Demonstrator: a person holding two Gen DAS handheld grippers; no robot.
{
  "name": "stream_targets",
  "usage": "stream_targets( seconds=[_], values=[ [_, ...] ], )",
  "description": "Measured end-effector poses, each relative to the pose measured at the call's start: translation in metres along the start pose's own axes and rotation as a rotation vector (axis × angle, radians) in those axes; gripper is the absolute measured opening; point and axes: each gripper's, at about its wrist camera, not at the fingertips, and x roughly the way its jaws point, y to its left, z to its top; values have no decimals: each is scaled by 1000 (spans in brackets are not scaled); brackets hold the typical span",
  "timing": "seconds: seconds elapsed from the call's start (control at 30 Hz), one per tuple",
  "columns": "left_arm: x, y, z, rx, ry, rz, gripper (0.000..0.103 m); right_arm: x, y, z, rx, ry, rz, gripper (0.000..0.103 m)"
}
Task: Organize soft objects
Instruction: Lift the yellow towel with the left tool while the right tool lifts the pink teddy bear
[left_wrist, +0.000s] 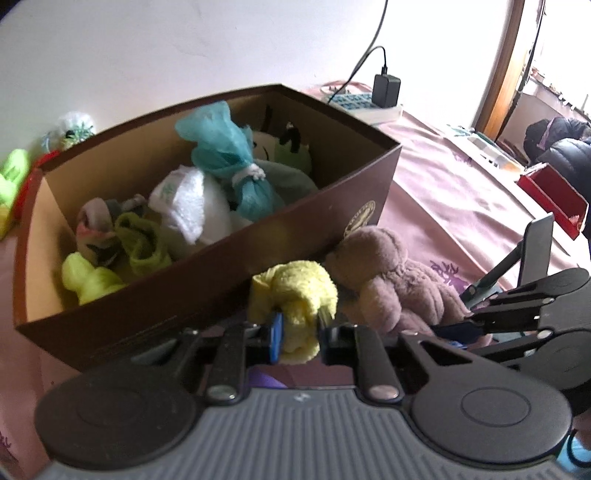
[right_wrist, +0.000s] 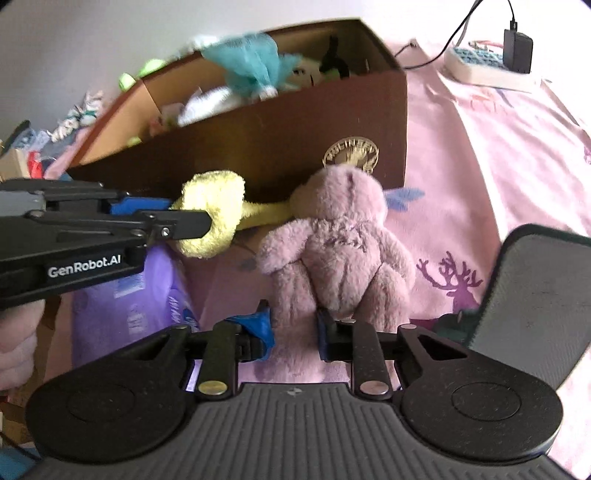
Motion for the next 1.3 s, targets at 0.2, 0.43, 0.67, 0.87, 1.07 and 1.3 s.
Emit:
stream_targets(
  seconds=[0.2,0.43,0.67,0.87,1.07,1.3],
  values=[
    [-23,-7,0,0,-54,1,17,-28,-10,-4,59,-36,66,4],
    [-42,-10,-6,-4,-96,24,17,-56,-8,-1,104,-93,106,4],
    [-70,-10,-6,-7,-163,47,17,-92,1,11,67,-204,104,4],
    [-101,-6,5,-3,-254,81,17,-118,8,34,12,-303,116,4],
    [-114,8,25,10,-317,169,17,-133,17,67,-70,-406,106,4],
    [-101,34,44,-12,-331,260,17,-109,26,103,-132,-480,78,4]
  ],
)
